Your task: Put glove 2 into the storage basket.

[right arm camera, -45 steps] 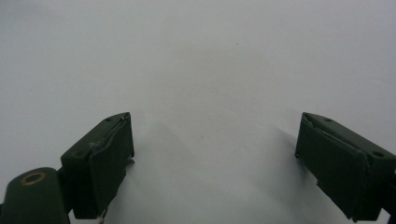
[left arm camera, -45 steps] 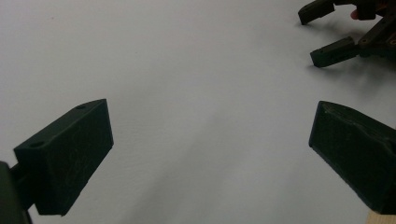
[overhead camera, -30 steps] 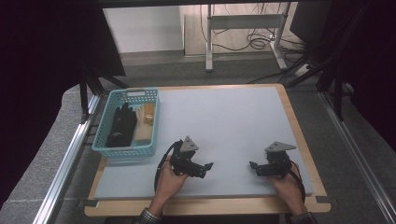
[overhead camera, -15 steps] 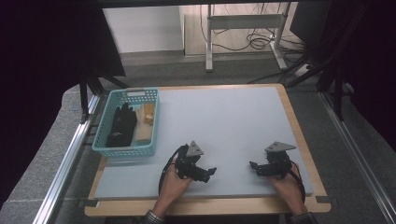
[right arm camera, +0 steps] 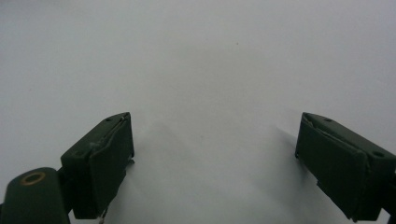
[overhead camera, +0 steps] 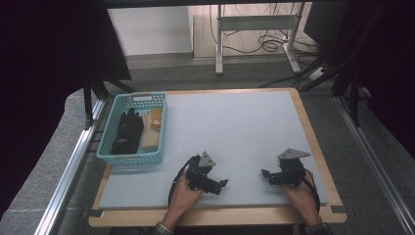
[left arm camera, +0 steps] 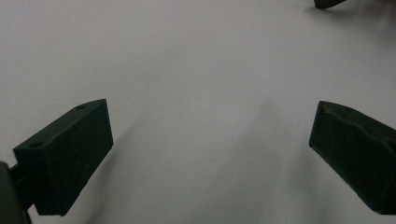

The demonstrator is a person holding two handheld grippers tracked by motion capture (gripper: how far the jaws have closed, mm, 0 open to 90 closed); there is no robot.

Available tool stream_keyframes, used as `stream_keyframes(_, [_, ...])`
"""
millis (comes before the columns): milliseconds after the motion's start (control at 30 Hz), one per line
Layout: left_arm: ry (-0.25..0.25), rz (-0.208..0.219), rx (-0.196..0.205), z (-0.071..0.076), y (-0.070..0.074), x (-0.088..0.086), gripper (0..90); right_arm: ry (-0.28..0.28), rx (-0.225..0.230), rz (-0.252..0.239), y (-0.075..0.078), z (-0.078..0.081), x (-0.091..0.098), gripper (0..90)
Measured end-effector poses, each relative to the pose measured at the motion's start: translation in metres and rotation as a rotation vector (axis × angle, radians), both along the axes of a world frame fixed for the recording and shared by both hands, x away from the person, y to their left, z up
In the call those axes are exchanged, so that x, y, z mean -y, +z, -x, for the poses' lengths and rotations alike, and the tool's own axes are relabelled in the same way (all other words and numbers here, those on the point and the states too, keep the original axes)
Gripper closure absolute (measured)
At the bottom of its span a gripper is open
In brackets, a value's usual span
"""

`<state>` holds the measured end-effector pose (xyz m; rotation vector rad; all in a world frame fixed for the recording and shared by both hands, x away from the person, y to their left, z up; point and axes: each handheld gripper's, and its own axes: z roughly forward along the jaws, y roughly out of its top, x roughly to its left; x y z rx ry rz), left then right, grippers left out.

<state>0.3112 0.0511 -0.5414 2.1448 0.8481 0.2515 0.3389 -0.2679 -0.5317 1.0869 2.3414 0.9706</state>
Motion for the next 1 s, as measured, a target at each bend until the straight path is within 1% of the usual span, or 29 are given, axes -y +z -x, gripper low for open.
stream_keyframes(33, [0.001, -0.003, -0.005, -0.0003, -0.0005, 0.0002, 0.0, 0.0, 0.0, 0.0, 0.0, 0.0, 0.0, 10.9])
stream_keyframes(167, [-0.001, -0.007, -0.005, -0.0008, -0.0004, 0.0001, 0.1, 0.0, 0.0, 0.0, 0.0, 0.0, 0.0, 10.9])
stream_keyframes(267, [0.004, -0.01, -0.017, -0.0019, -0.001, 0.0008, 0.1, 0.0, 0.0, 0.0, 0.0, 0.0, 0.0, 10.9])
stream_keyframes(367, [0.01, -0.022, -0.029, -0.0029, -0.0017, 0.0021, 0.1, 0.0, 0.0, 0.0, 0.0, 0.0, 0.0, 10.9])
stream_keyframes(400, [0.006, -0.036, -0.031, -0.0036, -0.0017, 0.0024, 0.2, 0.0, 0.0, 0.0, 0.0, 0.0, 0.0, 10.9])
stream_keyframes(433, [0.006, -0.036, -0.031, -0.0036, -0.0017, 0.0024, 0.1, 0.0, 0.0, 0.0, 0.0, 0.0, 0.0, 10.9])
stream_keyframes(467, [0.01, -0.047, -0.031, -0.0033, -0.002, 0.0041, 0.1, 0.0, 0.0, 0.001, 0.0, 0.0, 0.0001, 10.9])
stream_keyframes(633, [0.013, -0.068, -0.021, -0.0024, -0.0023, 0.0061, 0.2, 0.0, 0.0, 0.0, 0.0, 0.0, 0.0, 11.0])
stream_keyframes(700, [0.013, -0.102, -0.005, -0.0011, -0.0027, 0.0094, 0.2, 0.0, 0.001, 0.001, 0.0, 0.0, 0.0, 11.0])
stream_keyframes(1000, [0.014, -0.105, -0.005, -0.001, -0.0028, 0.0097, 0.0, 0.0, 0.001, 0.002, -0.0001, 0.0, 0.0, 11.0])
